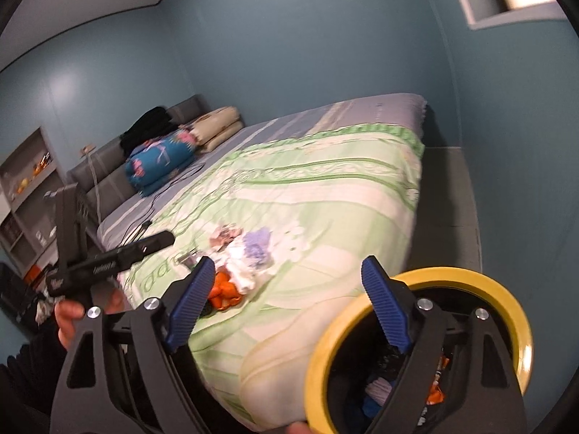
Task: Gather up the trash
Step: 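Move both open tools back over the remaining trash on the bed, then grasp the silver-green snack packet with the left tool while the right tool grasps the white tissue, then carry the snack packet and white tissue over the yellow-rimmed bin with both tools, then open both tools to drop the packet and tissue into the bin, then move both open tools back over the remaining trash on the bed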
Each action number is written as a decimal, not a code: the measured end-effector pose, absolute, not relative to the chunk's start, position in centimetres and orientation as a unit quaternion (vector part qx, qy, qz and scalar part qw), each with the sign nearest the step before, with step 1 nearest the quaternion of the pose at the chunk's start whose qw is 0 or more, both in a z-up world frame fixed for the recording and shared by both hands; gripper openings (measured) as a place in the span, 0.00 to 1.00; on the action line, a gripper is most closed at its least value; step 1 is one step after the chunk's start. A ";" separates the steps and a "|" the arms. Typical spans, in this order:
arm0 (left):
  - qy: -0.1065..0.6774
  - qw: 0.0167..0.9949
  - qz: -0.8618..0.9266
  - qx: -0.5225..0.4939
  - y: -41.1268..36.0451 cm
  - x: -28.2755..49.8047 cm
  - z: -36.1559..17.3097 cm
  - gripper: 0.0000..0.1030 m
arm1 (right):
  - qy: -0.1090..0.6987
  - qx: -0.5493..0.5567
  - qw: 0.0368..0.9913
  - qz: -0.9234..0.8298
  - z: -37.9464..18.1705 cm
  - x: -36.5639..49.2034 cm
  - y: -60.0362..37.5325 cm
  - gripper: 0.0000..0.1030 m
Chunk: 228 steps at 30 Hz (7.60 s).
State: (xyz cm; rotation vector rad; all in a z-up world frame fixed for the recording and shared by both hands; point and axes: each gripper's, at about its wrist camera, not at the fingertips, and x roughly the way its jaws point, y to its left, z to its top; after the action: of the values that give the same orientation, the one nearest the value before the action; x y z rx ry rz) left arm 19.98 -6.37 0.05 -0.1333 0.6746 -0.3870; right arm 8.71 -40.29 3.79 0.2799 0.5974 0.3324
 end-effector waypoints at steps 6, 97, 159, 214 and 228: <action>0.340 0.925 -0.146 -0.087 -2.0 21.4 -1.3 0.89 | 0.293 0.102 0.931 0.190 2.9 9.7 -36.3 0.86; 0.391 0.900 -0.096 -0.167 9.6 25.7 -9.4 0.36 | 0.429 -0.027 0.868 0.249 -5.5 22.3 -24.1 0.14; 0.370 0.877 -0.289 -0.104 -9.1 19.9 -1.7 0.36 | 0.337 0.072 0.934 0.096 2.6 10.6 -41.7 0.14; 0.429 0.806 -0.406 0.035 -25.6 14.7 -7.0 0.43 | 0.392 0.148 0.907 -0.030 -1.2 8.7 -50.8 0.22; 0.411 0.831 -0.375 0.008 -22.7 15.4 -5.4 0.83 | 0.368 0.160 0.915 -0.033 0.0 7.9 -51.5 0.46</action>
State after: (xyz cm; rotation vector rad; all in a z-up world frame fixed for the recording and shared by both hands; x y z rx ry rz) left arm 15.36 -22.69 -5.41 0.0164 0.8711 -0.7964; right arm 7.92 -51.51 0.02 0.3298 0.7566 -0.0687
